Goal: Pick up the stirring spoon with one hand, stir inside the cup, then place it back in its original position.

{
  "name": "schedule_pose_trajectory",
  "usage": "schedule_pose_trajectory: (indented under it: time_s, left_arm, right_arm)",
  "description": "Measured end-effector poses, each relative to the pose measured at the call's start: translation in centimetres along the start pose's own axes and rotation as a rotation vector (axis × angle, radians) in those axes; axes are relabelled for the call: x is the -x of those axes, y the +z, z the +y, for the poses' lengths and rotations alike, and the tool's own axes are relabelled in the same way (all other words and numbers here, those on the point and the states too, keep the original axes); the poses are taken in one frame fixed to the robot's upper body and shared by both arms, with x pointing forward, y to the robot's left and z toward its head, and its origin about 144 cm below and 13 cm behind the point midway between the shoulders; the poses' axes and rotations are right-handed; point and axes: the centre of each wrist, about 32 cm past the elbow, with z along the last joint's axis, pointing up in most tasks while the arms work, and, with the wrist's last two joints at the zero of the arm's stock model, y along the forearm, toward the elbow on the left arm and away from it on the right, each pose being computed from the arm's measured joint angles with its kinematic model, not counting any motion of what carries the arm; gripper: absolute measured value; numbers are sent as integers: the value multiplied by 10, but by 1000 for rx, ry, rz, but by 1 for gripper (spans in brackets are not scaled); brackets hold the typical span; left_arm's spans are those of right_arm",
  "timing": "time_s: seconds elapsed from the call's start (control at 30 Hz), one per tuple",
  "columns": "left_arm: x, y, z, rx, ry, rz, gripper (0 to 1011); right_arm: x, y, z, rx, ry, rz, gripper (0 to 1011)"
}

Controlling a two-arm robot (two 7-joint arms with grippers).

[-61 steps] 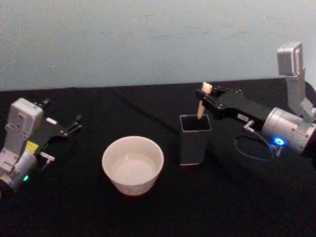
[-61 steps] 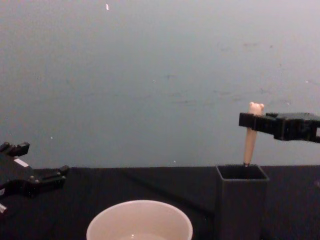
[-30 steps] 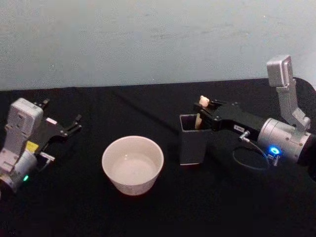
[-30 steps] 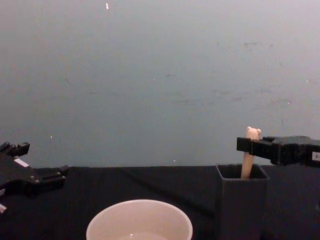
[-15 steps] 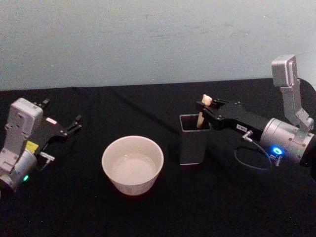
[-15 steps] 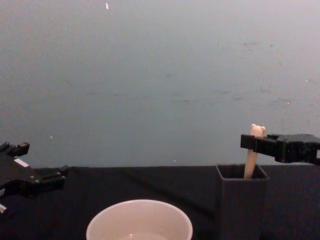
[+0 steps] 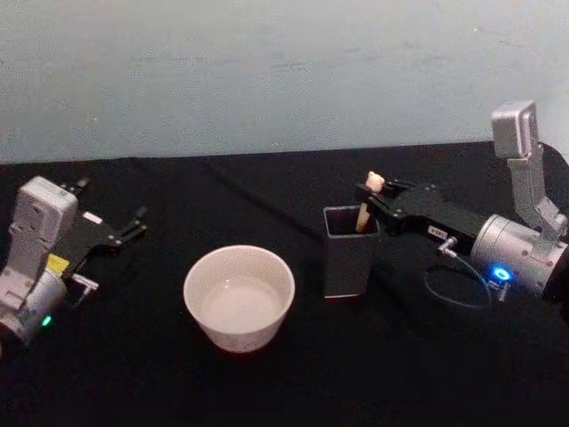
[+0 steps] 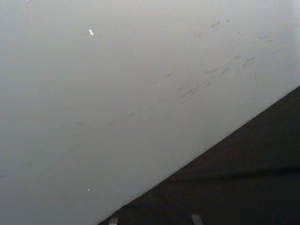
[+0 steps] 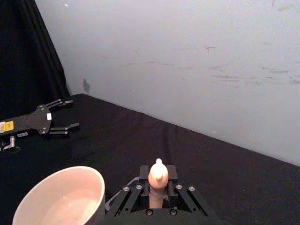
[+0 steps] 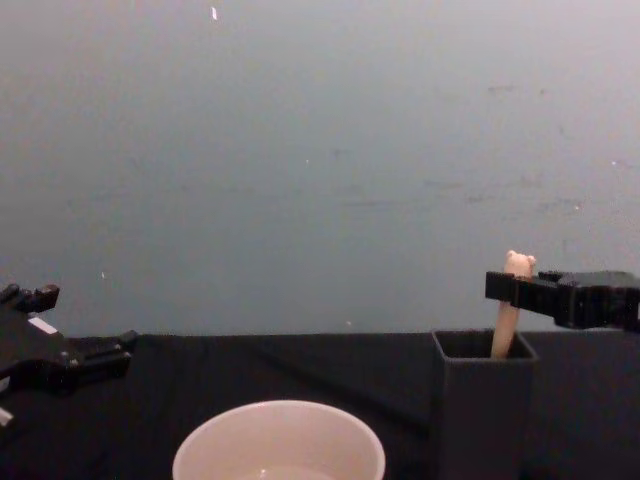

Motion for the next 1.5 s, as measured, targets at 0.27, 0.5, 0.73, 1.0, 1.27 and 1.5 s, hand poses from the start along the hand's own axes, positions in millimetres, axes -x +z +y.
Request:
schedule_pose_trajectory:
  time_s: [0.27, 0.5, 0.73, 1.0, 1.27, 1.5]
  left_arm:
    - [0, 0, 0, 0, 0, 0, 1001]
    - [0, 0, 0, 0, 0, 0, 1001]
    - [0, 0, 0, 0, 0, 0, 1001]
    - [0, 0, 0, 0, 0, 0, 1001]
    - [0, 0, 0, 0, 0, 0, 1001]
    - [0, 0, 0, 0, 0, 0, 1001]
  right_arm:
    - [0, 0, 0, 0, -1, 0, 222]
    - [0, 0, 0, 0, -1, 0, 222]
    - [0, 0, 0, 0, -1, 0, 386]
    - [0, 0, 0, 0, 0, -1, 626]
    - [0, 0, 0, 0, 0, -1, 891]
    - [3, 1, 1, -34, -36, -19, 1003]
